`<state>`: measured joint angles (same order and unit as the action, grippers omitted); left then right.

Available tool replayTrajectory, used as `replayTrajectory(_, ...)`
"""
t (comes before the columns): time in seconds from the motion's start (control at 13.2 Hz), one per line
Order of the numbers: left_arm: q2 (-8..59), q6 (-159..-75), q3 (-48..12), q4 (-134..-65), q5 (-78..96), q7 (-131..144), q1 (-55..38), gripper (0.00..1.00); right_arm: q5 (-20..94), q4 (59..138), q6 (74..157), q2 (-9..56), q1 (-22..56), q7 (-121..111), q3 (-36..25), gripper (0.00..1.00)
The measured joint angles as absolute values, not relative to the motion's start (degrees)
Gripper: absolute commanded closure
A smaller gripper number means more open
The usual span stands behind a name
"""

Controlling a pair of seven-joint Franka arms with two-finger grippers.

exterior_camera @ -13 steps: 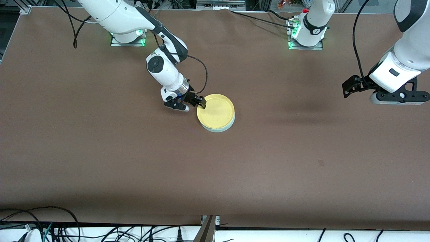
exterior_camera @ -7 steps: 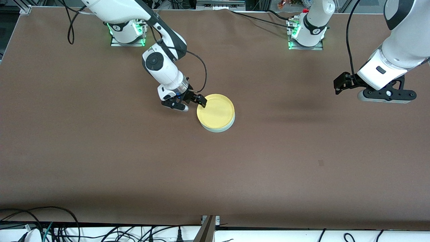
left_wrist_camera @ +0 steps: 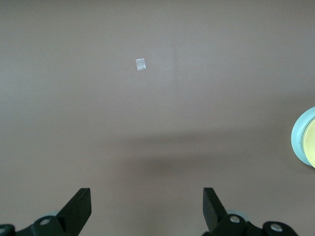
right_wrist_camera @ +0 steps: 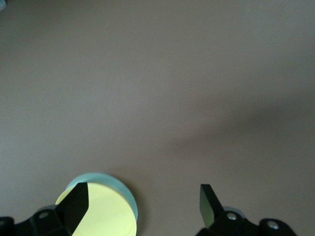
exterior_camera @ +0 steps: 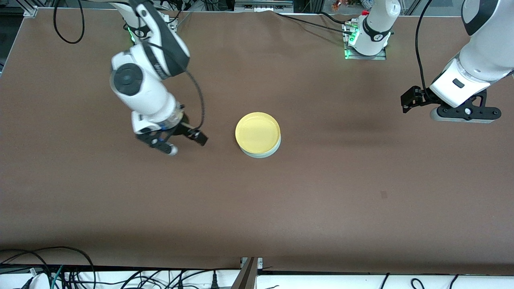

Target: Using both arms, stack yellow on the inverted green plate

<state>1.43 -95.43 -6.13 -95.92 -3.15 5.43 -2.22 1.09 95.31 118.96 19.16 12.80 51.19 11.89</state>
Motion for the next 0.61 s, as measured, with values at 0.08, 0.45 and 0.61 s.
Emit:
replayTrajectory(0.08, 1.4, -95.4, -6.1, -95.9, -3.1, 5.4, -2.2, 0.00, 1.1, 93.1, 116.2, 19.1, 12.8, 49.9, 10.3, 0.00)
replayTrajectory(0.45, 1.4, -95.4, -6.1, -95.9, -3.1, 5.4, -2.2, 0.00, 1.1, 84.1, 101.7, 17.2, 12.8, 41.3, 3.9, 0.00)
replayTrajectory(0.61, 1.4, -95.4, -6.1, -95.9, -3.1, 5.4, -2.2, 0.00, 1.1, 82.7, 98.6, 16.3, 12.8, 38.2, 1.6, 0.00)
